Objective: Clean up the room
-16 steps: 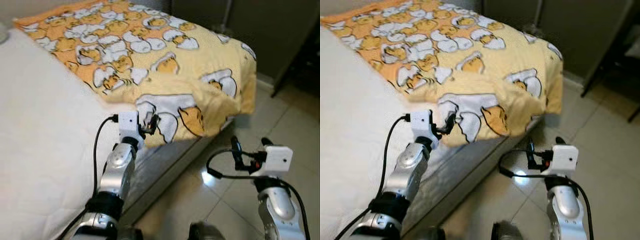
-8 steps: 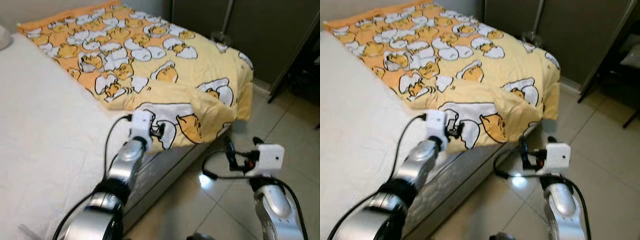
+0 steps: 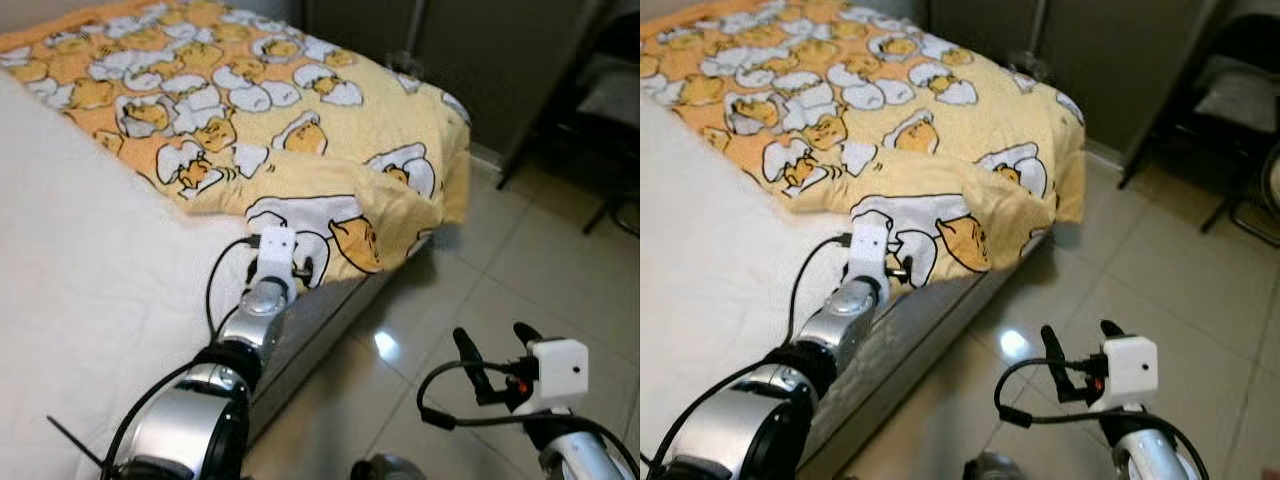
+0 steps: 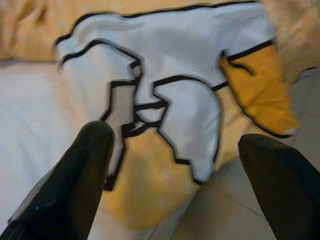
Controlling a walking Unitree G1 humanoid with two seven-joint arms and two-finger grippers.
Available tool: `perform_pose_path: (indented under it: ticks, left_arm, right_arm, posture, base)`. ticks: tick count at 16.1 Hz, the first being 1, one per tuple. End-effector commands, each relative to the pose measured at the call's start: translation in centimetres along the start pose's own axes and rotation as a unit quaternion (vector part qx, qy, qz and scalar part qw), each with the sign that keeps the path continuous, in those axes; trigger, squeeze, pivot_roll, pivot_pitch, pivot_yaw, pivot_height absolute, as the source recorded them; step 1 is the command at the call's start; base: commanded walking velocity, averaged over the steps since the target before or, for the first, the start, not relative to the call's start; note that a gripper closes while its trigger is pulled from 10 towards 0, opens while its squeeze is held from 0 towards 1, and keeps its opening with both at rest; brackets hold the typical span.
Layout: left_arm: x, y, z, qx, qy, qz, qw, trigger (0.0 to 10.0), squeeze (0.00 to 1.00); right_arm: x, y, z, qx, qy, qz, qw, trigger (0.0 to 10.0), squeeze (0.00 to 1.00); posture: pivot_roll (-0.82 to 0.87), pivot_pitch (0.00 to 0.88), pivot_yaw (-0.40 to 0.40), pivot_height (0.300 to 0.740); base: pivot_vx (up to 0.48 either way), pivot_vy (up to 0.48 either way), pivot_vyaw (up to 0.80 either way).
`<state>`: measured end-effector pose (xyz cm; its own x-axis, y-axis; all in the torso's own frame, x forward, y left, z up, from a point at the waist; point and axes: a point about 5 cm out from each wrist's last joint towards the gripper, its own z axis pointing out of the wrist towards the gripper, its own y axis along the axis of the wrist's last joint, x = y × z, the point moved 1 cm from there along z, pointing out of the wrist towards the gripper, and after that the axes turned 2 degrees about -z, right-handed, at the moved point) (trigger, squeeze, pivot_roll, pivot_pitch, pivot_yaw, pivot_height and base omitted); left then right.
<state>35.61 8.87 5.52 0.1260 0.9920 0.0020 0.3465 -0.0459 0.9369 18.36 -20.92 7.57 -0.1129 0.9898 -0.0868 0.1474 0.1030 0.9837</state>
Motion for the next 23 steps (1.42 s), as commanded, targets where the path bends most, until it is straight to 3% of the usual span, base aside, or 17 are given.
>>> perform_pose_path:
  ticks: [1, 3, 4, 5, 7, 9, 10, 12, 13, 17, 23]
  left_arm:
    - [0.2, 0.8, -0.4, -0.053, -0.039, 0.015, 0.998, 10.0, 0.00]
    - [1.6, 1.6, -3.2, -0.160, -0.101, -0.001, 0.982, 10.0, 0.00]
    - [2.0, 1.9, -4.1, -0.176, -0.103, -0.001, 0.979, 10.0, 0.00]
    - [3.5, 2.6, -5.7, -0.201, -0.078, -0.025, 0.976, 10.0, 0.00]
    - [3.4, 3.4, -7.0, -0.224, -0.074, -0.046, 0.971, 10.0, 0.00]
    - [3.0, 4.8, -9.3, -0.254, -0.101, -0.013, 0.962, 10.0, 0.00]
    - [2.4, 5.3, -9.9, -0.252, -0.117, -0.019, 0.960, 10.0, 0.00]
    - [1.3, 5.2, -9.6, -0.247, -0.137, -0.001, 0.959, 10.0, 0.00]
    - [1.0, 5.2, -8.8, -0.233, -0.130, -0.017, 0.964, 10.0, 0.00]
    - [0.3, 5.0, -8.7, -0.210, -0.125, -0.039, 0.969, 10.0, 0.00]
    - [0.5, 4.4, -8.8, -0.198, -0.115, -0.047, 0.972, 10.0, 0.00]
  right_arm:
    - [-0.7, 1.2, 0.2, -0.022, -0.036, -0.003, 0.999, 10.0, 0.01]
    - [-1.3, 2.2, 0.9, -0.060, -0.081, 0.001, 0.995, 10.0, 0.00]
    - [-1.3, 2.4, 1.0, -0.067, -0.087, 0.002, 0.994, 10.0, 0.00]
    - [-1.3, 2.9, 1.3, -0.087, -0.104, 0.003, 0.991, 10.0, 0.00]
    - [-1.1, 3.7, 1.3, -0.109, -0.114, -0.002, 0.988, 10.0, 0.00]
    - [-0.9, 5.4, 1.0, -0.138, -0.118, -0.021, 0.983, 10.0, 0.00]
    - [-1.0, 6.0, 1.2, -0.148, -0.114, -0.014, 0.982, 10.0, 0.00]
    - [-0.8, 5.5, 1.8, -0.141, -0.102, -0.017, 0.985, 10.0, 0.00]
    - [-0.8, 5.3, 2.3, -0.136, -0.096, -0.017, 0.986, 10.0, 0.00]
    - [-1.4, 5.0, 5.4, -0.126, -0.080, -0.007, 0.989, 10.0, 0.00]
    - [-0.8, 4.5, 5.9, -0.122, -0.066, 0.002, 0.990, 10.0, 0.00]
  posture:
    - [-0.32, 0.072, 0.034, 0.740]
    - [-0.25, 0.004, 0.076, 0.740]
    - [-0.25, 0.000, 0.078, 0.740]
    - [-0.20, 0.000, 0.081, 0.740]
    - [-0.20, 0.000, 0.068, 0.740]
    - [-0.19, 0.000, 0.047, 0.740]
    - [-0.17, 0.000, 0.030, 0.740]
    - [-0.17, 0.000, 0.015, 0.740]
    - [-0.17, 0.000, 0.013, 0.740]
    - [-0.16, 0.000, 0.025, 0.740]
    - [-0.14, 0.000, 0.001, 0.740]
  base:
    - [0.000, 0.000, 0.00]
    - [0.000, 0.000, 0.00]
    - [0.000, 0.000, 0.00]
    - [0.000, 0.000, 0.00]
    - [0.000, 0.000, 0.00]
    - [0.000, 0.000, 0.00]
    - [0.000, 0.000, 0.00]
    - [0.240, 0.000, 0.00]
    - [0.480, 0.000, 0.00]
    - [0.480, 0.000, 0.00]
    - [0.470, 0.000, 0.00]
